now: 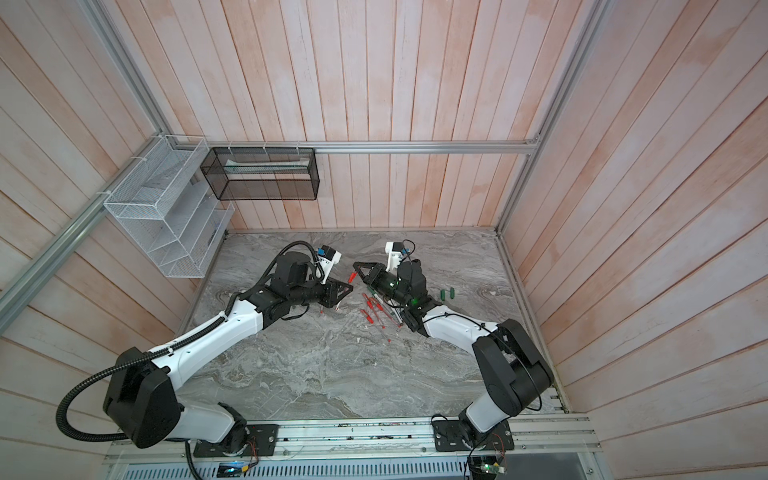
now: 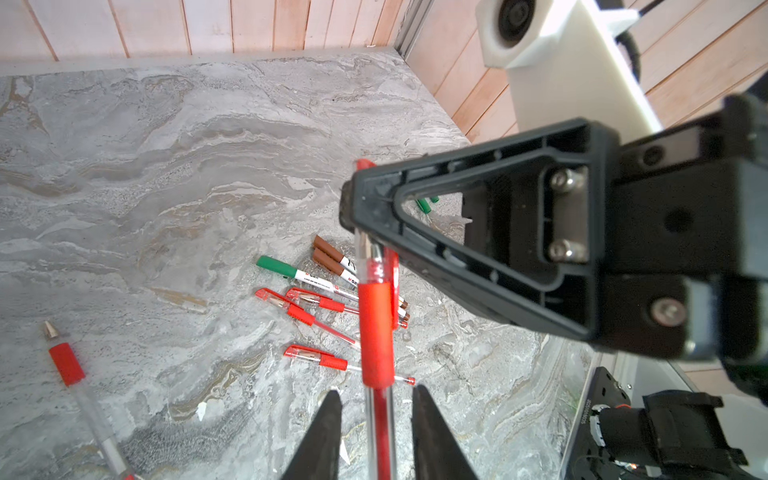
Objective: Open the pen caps
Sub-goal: 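Close the right gripper on the red cap and pull it away from the left gripper, then lower the uncapped red pen beside the other red pen and open the left gripper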
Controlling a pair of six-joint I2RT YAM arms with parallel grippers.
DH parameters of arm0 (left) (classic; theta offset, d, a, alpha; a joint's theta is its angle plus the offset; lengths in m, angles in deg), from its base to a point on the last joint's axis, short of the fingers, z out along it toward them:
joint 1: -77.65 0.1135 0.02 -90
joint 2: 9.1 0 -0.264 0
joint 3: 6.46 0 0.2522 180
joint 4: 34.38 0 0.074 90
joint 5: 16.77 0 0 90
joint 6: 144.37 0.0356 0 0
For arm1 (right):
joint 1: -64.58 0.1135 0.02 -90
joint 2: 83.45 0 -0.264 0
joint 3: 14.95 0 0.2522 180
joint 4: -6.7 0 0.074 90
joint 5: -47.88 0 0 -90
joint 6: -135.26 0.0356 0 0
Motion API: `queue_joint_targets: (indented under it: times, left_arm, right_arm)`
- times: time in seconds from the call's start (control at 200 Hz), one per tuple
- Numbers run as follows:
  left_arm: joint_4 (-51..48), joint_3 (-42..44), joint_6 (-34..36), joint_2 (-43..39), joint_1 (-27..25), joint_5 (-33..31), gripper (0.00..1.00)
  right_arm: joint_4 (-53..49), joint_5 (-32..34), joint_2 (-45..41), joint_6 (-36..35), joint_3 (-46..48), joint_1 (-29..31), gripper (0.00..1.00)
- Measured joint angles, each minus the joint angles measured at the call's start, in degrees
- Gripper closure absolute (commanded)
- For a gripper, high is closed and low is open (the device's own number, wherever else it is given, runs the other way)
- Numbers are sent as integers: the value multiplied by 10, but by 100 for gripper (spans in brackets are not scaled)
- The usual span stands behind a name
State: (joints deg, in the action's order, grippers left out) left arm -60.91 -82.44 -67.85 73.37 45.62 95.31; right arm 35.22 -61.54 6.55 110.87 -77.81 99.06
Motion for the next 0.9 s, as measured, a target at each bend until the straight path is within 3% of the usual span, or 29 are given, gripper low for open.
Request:
queue_joint_targets:
  times: [0.165,0.435,0.605,0.78,0.9]
  left_arm:
    - [3,3,1,0,0,-1,100]
    - [31,14,-1,0,-5,4,100]
    - [123,47,-23,-3,-18,37,100]
    - [79,99,-35,-18,-33,90,100]
    - [68,102,-37,-18,-30,90,100]
  right_arm:
    - [0,-2,-1,-5,0,0,100]
    - [-26,-26,-14,-16,-5,-20,100]
    - [-77,-80,-59,-23,-4,-60,100]
    - [-60,1,-120,-28,-7,-160,100]
    - [-48,23,-155,-32,5,-167,100]
